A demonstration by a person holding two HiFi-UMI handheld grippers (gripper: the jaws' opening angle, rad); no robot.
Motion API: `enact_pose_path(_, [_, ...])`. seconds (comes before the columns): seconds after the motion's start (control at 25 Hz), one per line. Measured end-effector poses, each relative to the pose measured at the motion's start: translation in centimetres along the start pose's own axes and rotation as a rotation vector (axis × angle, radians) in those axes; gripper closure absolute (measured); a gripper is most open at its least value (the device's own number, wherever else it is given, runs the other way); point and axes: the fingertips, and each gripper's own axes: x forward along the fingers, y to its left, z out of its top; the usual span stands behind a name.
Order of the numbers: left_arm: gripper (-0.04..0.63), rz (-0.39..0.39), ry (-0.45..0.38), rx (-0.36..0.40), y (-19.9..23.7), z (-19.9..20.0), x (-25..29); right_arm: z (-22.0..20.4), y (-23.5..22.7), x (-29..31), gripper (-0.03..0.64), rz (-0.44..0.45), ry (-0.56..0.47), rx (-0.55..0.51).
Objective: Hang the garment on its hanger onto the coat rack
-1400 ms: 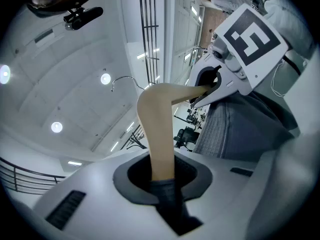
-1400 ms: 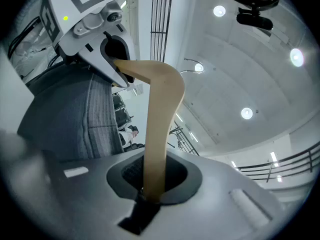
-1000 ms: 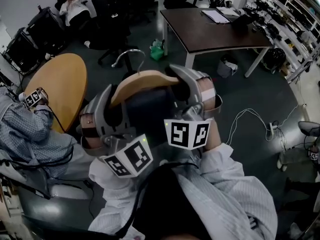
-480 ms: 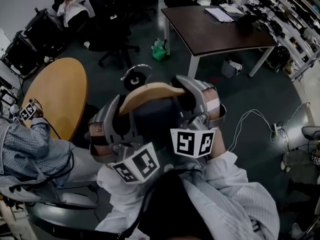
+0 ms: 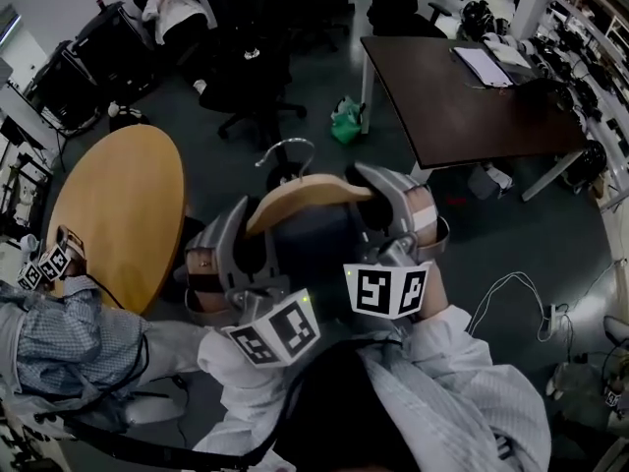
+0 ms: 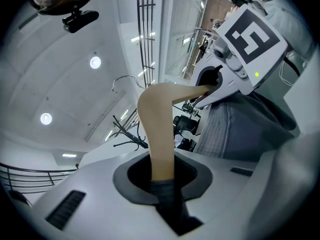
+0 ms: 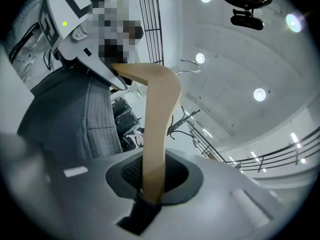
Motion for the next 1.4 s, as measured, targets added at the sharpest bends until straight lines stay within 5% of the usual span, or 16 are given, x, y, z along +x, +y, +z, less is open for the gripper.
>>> enact_pose_path(0.32, [0.54,0.084,0.081,0.003,1.4,-0.1,14.1,-4.7,-4.2,13.9,0.575,0.038,-0.105,0.014])
enact_pose_path(0.64, [0.54,0.077,0.131,0.002,0.5,-2.5,25.3,-9.1,-5.2,24.7,0.575,0.06,-0.131,-0.018])
enact_pose_path(1.0, [0.54,0.059,0.093,-0.02,2.4,-7.9,39.1,-11.4,-5.1,38.7,0.578,0.026,-0.095,-0.037])
enact_pose_path(1.4, [0.54,0.122,0.031,0.007,6.9,-12.5,50.8,-11.2,-5.9,52.1,0.58,-0.06,-0.13,-0.033])
